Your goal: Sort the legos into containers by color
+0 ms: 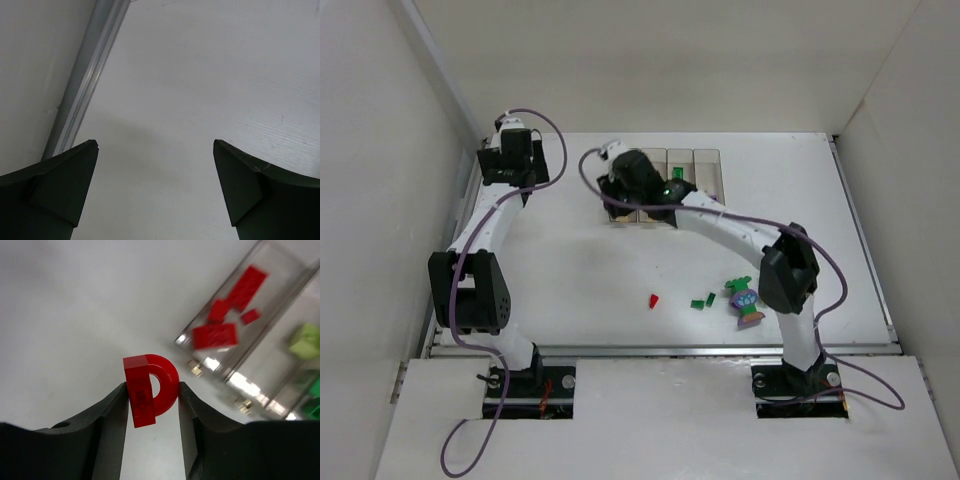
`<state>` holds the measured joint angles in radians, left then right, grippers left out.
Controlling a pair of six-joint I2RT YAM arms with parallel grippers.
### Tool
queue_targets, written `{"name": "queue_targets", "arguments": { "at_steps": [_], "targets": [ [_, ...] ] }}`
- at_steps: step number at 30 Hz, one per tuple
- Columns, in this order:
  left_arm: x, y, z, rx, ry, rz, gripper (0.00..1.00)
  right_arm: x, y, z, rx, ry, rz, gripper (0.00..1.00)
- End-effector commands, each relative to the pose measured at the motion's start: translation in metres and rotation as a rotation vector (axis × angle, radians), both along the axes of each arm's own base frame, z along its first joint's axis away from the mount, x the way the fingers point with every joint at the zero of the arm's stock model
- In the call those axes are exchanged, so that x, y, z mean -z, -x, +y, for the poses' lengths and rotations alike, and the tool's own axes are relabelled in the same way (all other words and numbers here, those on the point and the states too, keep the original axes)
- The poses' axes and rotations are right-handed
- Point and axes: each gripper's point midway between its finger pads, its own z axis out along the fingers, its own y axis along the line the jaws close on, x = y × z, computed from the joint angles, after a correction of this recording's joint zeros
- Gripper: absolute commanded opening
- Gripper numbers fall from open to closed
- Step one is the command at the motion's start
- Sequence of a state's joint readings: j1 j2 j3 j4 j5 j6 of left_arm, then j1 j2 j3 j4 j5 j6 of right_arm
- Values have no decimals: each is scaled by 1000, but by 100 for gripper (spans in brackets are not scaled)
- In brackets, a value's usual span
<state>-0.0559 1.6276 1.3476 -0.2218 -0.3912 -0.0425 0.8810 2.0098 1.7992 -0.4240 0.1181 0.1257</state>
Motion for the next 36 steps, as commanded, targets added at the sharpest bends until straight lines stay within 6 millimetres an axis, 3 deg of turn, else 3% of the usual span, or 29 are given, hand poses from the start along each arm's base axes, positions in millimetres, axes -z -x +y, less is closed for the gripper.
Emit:
{"name": "queue_targets", "arguments": {
  "at_steps": [1,2,5,6,7,9,10,11,15,18,19,22,27,30,31,33,34,35,36],
  "targets": [
    [-10,3,28,-140,24,-53,100,-8,-63,-11,155,-132,13,0],
    [-8,2,32,-151,37,-47,100,-8,-81,-21,180,-143,12,0],
    [-7,1,30,-130,41,-41,100,-16,-112,-16,180,-196,-8,3],
    [-6,1,28,-114,43,-36,100,-30,-126,-18,187,-227,-34,5],
    [-6,1,32,-123,43,-37,100,-17,-134,-19,198,-214,-21,6],
    [-1,0,30,-107,43,-21,100,-19,-146,-22,212,-224,-34,17],
    [-1,0,30,-107,43,-21,100,-23,-153,-24,213,-238,-41,20],
    [3,-1,30,-101,35,-7,100,-16,-154,-24,209,-224,-37,22],
    [7,-1,34,-105,40,2,100,-29,-159,-18,168,-243,-89,28],
    [10,-2,33,-92,37,17,100,-21,-158,-15,152,-244,-76,44],
    [10,-1,37,-101,37,17,100,-21,-158,-15,152,-244,-76,62],
    [12,-3,36,-94,43,26,100,-13,-157,-15,154,-231,-61,99],
    [15,-4,38,-81,68,36,100,-16,-153,-23,174,-210,-55,100],
    [16,-5,36,-74,74,36,100,-47,-143,-33,181,-227,-82,100],
    [16,-5,36,-74,74,36,100,-65,-135,-44,188,-220,-108,100],
    [12,-6,36,-74,73,27,100,-79,-118,-56,203,-150,-173,100],
    [13,-5,36,-74,74,36,100,-54,-95,-59,190,-63,-143,100],
    [13,-5,36,-74,74,36,100,-73,-78,-70,196,-37,-180,100],
    [14,-5,34,-66,80,37,100,-64,-65,-78,214,12,-167,100]
  ]
}}
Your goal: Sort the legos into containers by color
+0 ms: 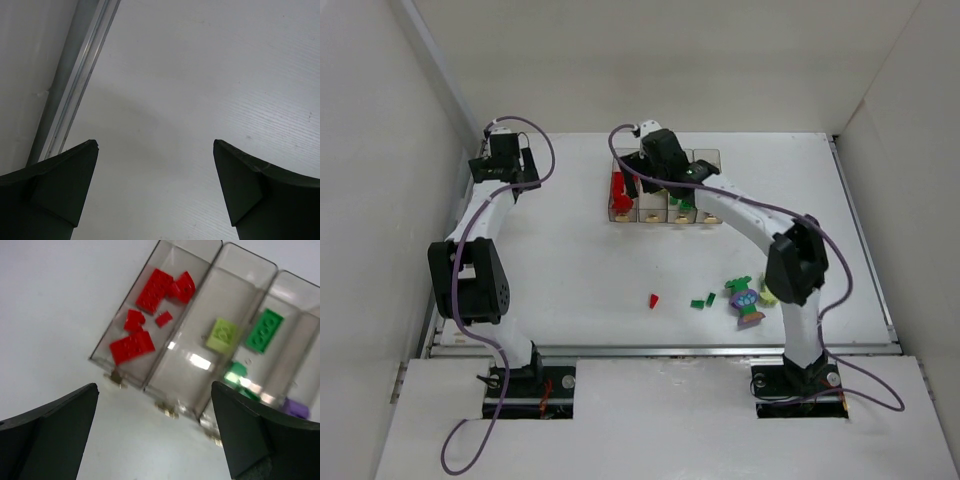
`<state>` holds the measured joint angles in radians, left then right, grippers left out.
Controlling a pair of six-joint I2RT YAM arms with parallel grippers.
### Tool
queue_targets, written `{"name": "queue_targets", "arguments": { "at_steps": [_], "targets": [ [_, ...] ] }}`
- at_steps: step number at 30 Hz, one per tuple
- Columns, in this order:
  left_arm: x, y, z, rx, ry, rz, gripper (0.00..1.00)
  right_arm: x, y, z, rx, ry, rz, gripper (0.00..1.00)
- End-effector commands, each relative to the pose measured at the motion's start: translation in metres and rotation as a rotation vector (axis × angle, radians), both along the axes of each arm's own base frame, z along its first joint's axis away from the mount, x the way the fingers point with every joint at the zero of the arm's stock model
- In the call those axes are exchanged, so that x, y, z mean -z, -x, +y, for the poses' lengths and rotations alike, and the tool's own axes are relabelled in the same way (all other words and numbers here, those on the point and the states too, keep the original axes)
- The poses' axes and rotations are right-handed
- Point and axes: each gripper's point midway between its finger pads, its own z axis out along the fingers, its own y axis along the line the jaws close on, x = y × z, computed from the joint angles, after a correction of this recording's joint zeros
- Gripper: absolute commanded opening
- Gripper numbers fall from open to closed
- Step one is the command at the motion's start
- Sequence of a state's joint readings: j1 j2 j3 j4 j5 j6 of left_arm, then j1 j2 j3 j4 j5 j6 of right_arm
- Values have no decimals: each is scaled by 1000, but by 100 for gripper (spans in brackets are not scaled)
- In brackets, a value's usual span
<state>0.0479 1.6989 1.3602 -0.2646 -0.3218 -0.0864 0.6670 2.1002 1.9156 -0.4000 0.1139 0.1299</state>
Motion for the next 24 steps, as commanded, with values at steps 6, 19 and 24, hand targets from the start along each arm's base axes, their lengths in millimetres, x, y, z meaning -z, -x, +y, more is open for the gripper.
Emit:
{"name": "queue_targets", "arguments": {
  "at_steps": [6,19,24],
  "targets": [
    [-21,-14,-5,32,25,-40,100,40,151,-66,3,332,189,100],
    [-24,-14,-16,75,74,-46,100,114,237,-22,-210,267,369,87],
    [-30,-12,-17,88,72,-63,100,130,241,-15,-196,257,432,69]
  ]
}}
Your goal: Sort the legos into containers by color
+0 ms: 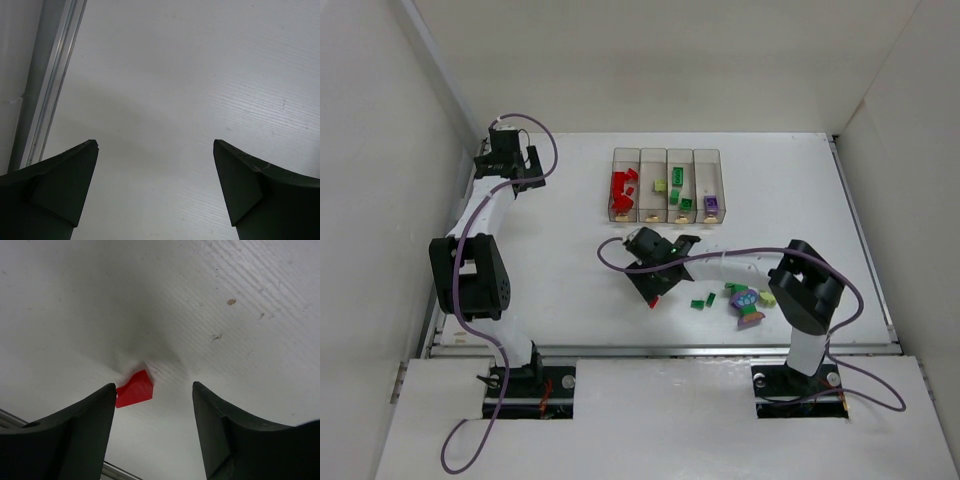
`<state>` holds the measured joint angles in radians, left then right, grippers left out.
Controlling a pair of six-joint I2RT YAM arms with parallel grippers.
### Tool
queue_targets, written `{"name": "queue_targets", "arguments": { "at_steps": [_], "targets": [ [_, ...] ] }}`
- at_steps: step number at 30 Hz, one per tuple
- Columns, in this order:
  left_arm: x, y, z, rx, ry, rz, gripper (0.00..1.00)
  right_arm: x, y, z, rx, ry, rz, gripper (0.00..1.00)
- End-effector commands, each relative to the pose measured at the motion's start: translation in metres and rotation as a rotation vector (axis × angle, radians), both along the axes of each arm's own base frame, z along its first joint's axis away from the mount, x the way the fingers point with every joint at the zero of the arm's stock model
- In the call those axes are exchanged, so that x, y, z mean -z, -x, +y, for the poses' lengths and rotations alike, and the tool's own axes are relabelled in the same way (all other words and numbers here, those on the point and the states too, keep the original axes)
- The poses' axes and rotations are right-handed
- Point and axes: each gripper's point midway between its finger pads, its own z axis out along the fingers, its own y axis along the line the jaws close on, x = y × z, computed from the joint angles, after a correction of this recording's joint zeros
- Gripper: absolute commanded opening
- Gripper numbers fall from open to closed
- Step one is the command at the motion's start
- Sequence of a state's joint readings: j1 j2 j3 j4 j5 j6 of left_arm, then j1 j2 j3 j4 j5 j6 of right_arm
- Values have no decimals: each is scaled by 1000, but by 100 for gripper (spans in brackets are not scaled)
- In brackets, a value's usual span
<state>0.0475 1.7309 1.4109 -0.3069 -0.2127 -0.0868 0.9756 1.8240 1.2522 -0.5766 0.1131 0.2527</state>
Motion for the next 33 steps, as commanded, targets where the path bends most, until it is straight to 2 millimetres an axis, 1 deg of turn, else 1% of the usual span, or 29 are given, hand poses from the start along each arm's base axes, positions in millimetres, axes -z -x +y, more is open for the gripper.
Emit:
{"name": "queue_targets", "arguments": {
  "at_steps": [1,2,3,4,5,6,8,9,10,11,13,14,15,16,18,20,21,22,24,25,26,27,28,29,32,33],
  "targets": [
    [-34,-4,1,6,0,-83,100,-11,-5,21,30,-85,3,66],
    [-34,-4,1,6,0,-83,100,-4,-3,18,31,-70,13,64],
    [-38,-3,1,6,-1,-92,100,-4,-2,19,27,-74,20,62],
    [-34,-1,1,6,0,-83,100,-1,-1,18,27,-66,25,56],
    [-34,-1,1,6,0,-83,100,-1,0,19,23,-71,32,54],
    [-34,-1,1,6,0,-83,100,4,0,19,24,-61,39,51],
    [-34,-1,1,6,0,-83,100,4,2,20,19,-66,47,44],
    [-34,-1,1,6,0,-83,100,4,3,21,15,-70,54,42],
    [-34,-1,1,6,0,-83,100,9,5,17,16,-51,67,42],
    [-34,-1,1,6,0,-83,100,7,7,19,13,-54,75,42],
    [-34,-1,1,11,-7,-80,100,9,11,12,14,-28,93,42],
    [-34,-1,1,11,-7,-80,100,4,9,12,17,-33,79,42],
    [-34,-1,1,11,-7,-80,100,7,11,10,27,-29,87,42],
    [-34,-1,1,11,-7,-80,100,3,11,11,27,-38,81,42],
    [-34,-1,1,11,-7,-80,100,4,12,9,36,-33,89,42],
    [-34,-1,1,11,-7,-80,100,11,14,6,37,-10,104,42],
    [-38,-3,1,11,-7,-90,100,11,14,6,37,-10,104,41],
    [-34,-3,1,11,-7,-81,100,11,12,9,37,-12,102,34],
    [-34,-3,1,11,-7,-80,100,7,10,12,27,-19,93,24],
    [-34,-3,1,11,-7,-80,100,7,10,12,26,-19,92,13],
    [-34,-3,1,11,-7,-80,100,8,10,9,30,-7,90,6],
    [-34,-3,1,11,-7,-80,100,4,7,12,22,-15,81,0],
    [-34,-3,1,11,-7,-80,100,-5,1,15,17,-28,50,0],
    [-34,-3,1,11,-7,-80,100,-10,-2,18,5,-36,39,0],
    [-34,-3,1,11,-7,-80,100,-42,-22,35,-24,-71,-46,0],
    [-34,-3,1,11,-7,-80,100,-55,-33,40,-23,-80,-96,0]
  ]
}}
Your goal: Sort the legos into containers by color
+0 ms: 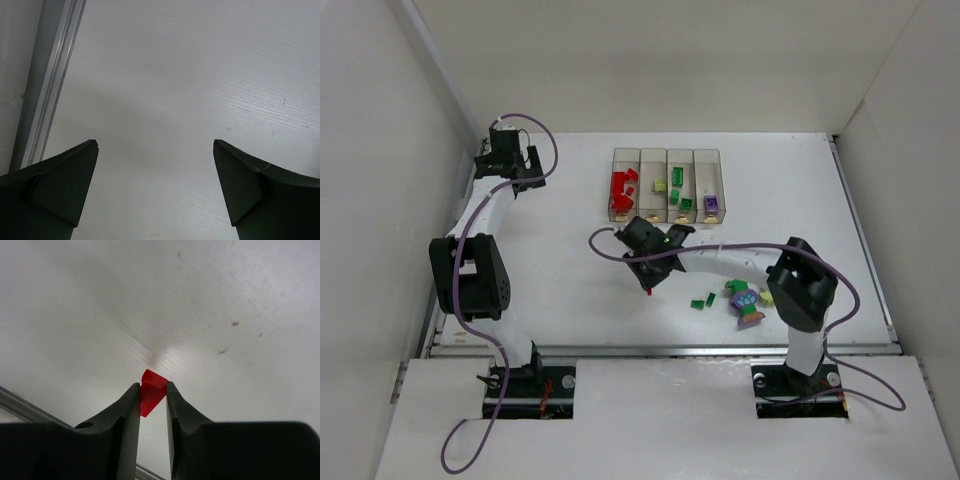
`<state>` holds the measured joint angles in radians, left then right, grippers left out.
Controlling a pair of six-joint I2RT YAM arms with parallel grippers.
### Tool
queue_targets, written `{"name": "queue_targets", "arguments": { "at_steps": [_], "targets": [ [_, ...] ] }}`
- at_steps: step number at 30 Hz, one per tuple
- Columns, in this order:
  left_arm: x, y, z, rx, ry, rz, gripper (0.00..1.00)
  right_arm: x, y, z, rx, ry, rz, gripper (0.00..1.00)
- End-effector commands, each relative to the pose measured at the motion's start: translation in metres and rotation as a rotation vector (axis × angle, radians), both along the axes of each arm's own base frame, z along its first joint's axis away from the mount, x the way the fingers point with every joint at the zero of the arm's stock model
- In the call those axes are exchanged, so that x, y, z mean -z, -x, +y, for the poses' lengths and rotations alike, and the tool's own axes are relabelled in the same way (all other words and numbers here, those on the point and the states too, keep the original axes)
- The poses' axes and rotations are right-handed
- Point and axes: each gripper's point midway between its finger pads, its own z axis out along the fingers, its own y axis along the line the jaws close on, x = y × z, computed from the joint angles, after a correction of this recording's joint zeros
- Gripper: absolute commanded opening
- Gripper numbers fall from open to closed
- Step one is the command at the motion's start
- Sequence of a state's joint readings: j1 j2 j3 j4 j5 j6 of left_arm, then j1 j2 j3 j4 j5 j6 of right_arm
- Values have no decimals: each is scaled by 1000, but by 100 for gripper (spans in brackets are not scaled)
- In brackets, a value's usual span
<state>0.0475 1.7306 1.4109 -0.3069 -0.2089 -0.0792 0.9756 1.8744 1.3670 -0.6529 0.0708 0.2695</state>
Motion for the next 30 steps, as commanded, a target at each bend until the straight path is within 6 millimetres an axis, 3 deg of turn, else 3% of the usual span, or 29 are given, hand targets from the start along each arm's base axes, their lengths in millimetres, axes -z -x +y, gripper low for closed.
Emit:
{"name": "queue_targets", "arguments": {
  "at_steps": [1,3,4,6,11,15,18,20,23,25,26,27,30],
  "targets": [
    [-34,-3,1,4,-4,-82,100,-68,-47,38,-19,-104,-202,0],
    [-38,-5,2,4,-4,-91,100,-95,-75,51,-17,-115,-328,0],
    [-38,-5,2,4,-4,-91,100,-127,-97,63,8,-162,-409,0],
    [-36,-3,3,-3,-10,-82,100,-133,-121,74,21,-137,-484,0],
    [-47,0,9,-22,-39,-99,100,-168,-196,71,162,-146,-705,0],
    [-51,2,12,-36,-51,-108,100,-173,-243,68,211,-233,-750,1],
    [-60,2,16,-47,-72,-122,100,-178,-267,64,242,-265,-775,5],
    [-60,3,17,-56,-79,-122,100,-167,-273,69,227,-273,-759,10],
    [-61,4,19,-57,-91,-118,100,-166,-274,79,188,-298,-748,20],
    [-61,4,19,-57,-91,-118,100,-166,-274,82,180,-311,-749,35],
    [-61,4,19,-57,-91,-118,100,-166,-274,82,180,-311,-749,45],
    [-61,4,21,-64,-97,-118,100,-166,-274,82,180,-311,-749,73],
    [-61,4,21,-64,-97,-118,100,-161,-272,80,176,-293,-733,92]
  ]
}}
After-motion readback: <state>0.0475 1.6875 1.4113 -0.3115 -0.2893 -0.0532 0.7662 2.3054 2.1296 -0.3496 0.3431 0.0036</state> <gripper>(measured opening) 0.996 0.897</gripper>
